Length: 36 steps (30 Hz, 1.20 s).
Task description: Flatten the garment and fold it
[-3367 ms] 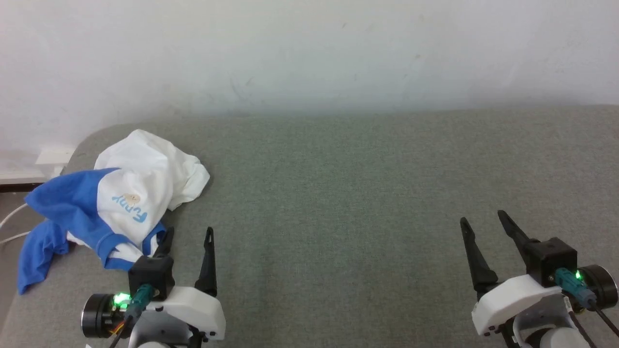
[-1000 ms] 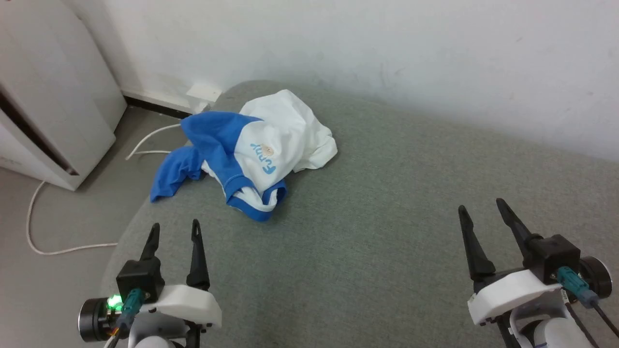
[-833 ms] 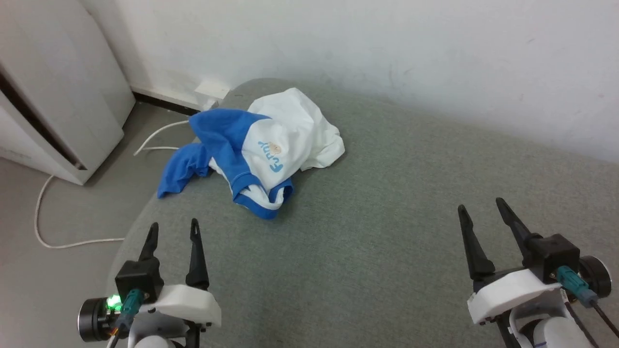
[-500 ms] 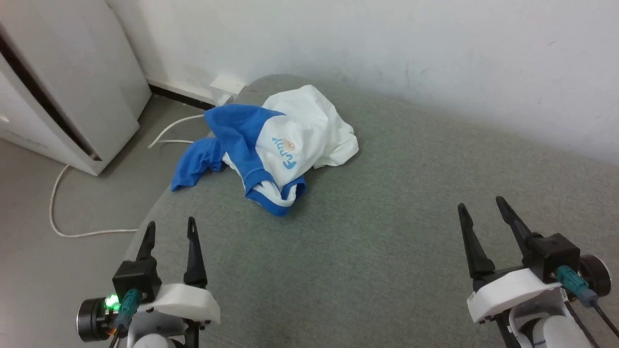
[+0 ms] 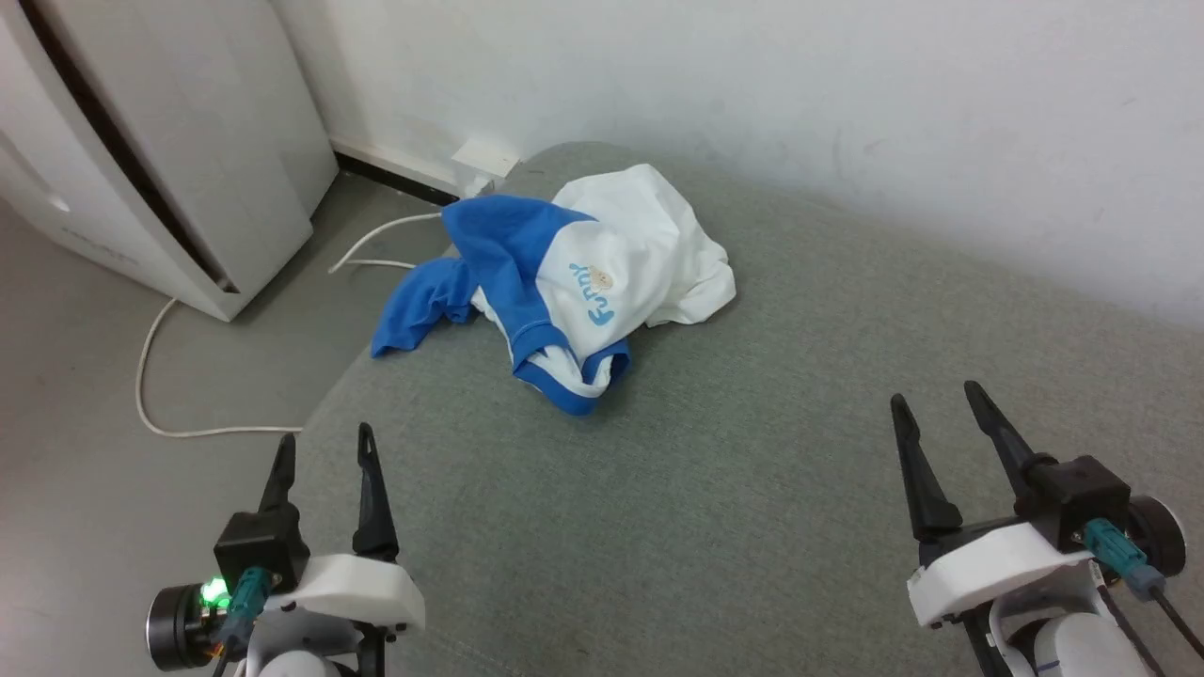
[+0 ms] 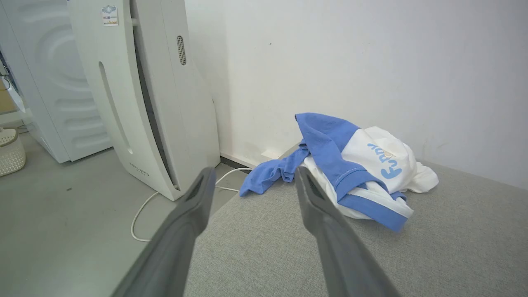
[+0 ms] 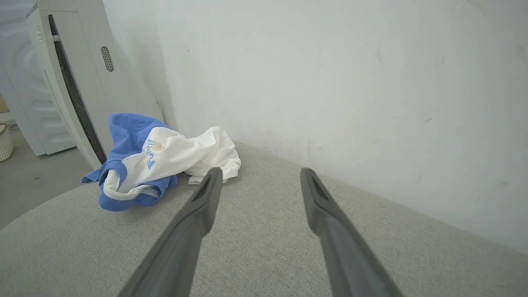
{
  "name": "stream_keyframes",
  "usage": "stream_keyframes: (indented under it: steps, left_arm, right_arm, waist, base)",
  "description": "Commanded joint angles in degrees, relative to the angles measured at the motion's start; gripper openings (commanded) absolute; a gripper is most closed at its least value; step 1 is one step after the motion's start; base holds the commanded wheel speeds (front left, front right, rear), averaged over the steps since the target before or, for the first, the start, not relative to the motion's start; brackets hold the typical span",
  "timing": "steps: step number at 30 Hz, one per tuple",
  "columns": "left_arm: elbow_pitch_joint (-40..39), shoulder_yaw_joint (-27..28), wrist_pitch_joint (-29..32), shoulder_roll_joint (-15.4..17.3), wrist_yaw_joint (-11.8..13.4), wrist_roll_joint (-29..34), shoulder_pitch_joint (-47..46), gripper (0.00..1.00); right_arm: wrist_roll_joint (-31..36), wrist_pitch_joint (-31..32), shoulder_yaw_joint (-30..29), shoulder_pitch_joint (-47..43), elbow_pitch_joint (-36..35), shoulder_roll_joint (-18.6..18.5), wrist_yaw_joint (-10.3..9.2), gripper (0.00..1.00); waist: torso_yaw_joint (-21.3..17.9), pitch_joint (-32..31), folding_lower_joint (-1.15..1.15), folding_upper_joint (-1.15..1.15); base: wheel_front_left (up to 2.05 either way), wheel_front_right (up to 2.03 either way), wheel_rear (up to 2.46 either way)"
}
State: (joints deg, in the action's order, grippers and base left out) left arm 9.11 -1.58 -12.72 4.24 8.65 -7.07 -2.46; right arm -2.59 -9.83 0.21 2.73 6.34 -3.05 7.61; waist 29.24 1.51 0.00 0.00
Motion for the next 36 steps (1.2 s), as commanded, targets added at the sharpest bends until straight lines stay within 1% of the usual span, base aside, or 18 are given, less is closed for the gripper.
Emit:
stream_keyframes:
  steps: [1,15,25,27,31,36]
  left_arm:
    - [0.4,0.1,-0.6,0.4,0.5,-0.3,-1.0,1.0]
    - [1.6,0.3,-2.3,0.5,1.5,-1.0,-1.5,1.0]
    - [1.1,0.5,-2.3,0.4,1.5,-1.1,-1.8,1.0]
    - [1.8,0.5,-2.3,0.2,0.5,-2.5,-2.4,1.0]
    - [3.7,-0.4,0.4,1.2,-3.4,-4.9,-8.4,1.0]
    - [6.8,0.1,6.1,3.9,-7.5,-8.1,-21.2,1.0]
  right_arm:
    - [-0.3,-0.6,0.0,1.0,0.3,0.1,-0.11,1.0]
    - [-0.4,-1.8,0.4,1.7,1.3,0.2,-0.12,1.0]
    - [-0.3,-1.4,-0.1,1.7,0.7,0.2,-0.12,1.0]
    - [-0.4,-1.3,0.0,1.8,0.6,0.2,-0.12,1.0]
    - [-0.1,-0.8,0.4,3.1,-0.2,0.2,-0.12,1.0]
    - [1.3,0.4,1.9,6.0,-1.8,0.2,-0.12,1.0]
  waist:
    - [0.6,0.0,0.0,0.0]
    - [3.8,0.0,0.0,0.0]
    - [3.4,0.5,0.0,0.0]
    - [3.2,0.8,0.0,0.0]
    - [1.1,2.9,0.0,0.0]
    - [-4.3,9.2,0.0,0.0]
  base:
    - [0.0,0.0,0.0]
    - [0.0,0.0,0.0]
    - [0.0,0.0,0.0]
    - [0.0,0.0,0.0]
    - [0.0,0.0,0.0]
    - [0.0,0.0,0.0]
